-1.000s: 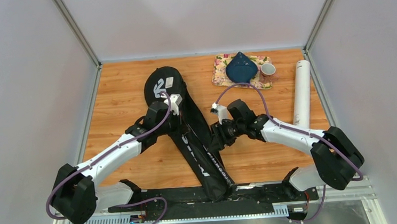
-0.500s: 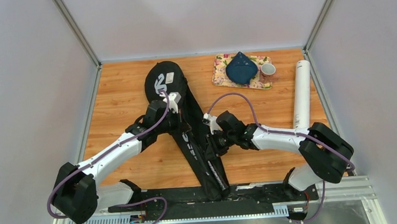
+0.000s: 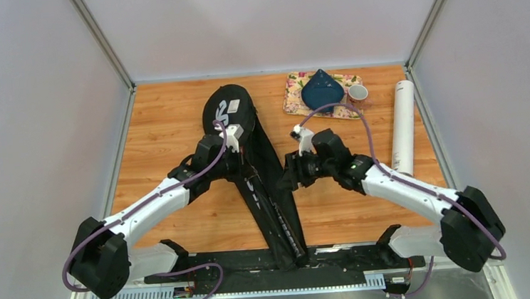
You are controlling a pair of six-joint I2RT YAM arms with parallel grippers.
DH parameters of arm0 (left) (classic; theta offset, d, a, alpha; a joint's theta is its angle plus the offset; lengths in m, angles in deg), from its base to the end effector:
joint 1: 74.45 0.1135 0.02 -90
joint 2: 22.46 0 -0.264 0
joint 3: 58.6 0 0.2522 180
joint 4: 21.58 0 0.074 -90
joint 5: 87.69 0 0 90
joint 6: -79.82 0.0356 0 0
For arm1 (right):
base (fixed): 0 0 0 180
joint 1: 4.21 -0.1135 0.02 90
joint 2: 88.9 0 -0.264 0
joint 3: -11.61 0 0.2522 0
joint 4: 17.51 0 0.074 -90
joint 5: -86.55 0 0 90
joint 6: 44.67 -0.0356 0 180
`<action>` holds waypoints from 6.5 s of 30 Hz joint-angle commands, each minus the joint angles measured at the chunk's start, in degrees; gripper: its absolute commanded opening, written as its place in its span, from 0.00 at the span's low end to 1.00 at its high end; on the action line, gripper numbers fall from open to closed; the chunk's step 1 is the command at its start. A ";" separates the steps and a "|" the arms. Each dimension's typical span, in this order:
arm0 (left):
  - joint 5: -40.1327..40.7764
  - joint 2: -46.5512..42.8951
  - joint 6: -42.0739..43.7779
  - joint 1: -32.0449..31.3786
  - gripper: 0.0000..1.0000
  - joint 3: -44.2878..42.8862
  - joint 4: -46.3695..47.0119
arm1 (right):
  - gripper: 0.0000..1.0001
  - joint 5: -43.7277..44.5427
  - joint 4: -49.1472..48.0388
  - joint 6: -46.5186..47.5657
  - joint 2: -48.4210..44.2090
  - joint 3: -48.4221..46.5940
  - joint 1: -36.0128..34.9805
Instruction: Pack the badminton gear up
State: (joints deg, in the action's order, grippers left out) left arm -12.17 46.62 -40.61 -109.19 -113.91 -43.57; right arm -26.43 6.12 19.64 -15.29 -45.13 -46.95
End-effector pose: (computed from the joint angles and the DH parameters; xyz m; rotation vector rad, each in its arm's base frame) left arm 0.2075 -0.1547 0.2367 0.2381 2.3127 -0.8883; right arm 0.1874 0.1921 0.2242 -0.5875 2.3779 1.0421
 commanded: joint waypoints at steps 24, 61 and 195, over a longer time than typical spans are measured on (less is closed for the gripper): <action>-4.59 -5.62 -0.15 -0.15 0.00 -4.25 3.13 | 0.28 -0.57 -11.26 0.66 29.14 -13.71 7.15; -6.35 -18.80 -5.77 6.09 0.00 12.18 -0.21 | 0.70 25.63 29.60 5.86 3.85 -27.26 -14.90; 0.68 -19.33 2.22 -0.68 0.00 17.89 -11.90 | 0.00 30.81 5.34 22.17 9.80 -13.80 -23.00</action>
State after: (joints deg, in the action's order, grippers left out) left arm -10.02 27.49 -44.22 -109.26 -94.10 -53.60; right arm 0.58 16.61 35.57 -4.98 -58.77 -71.52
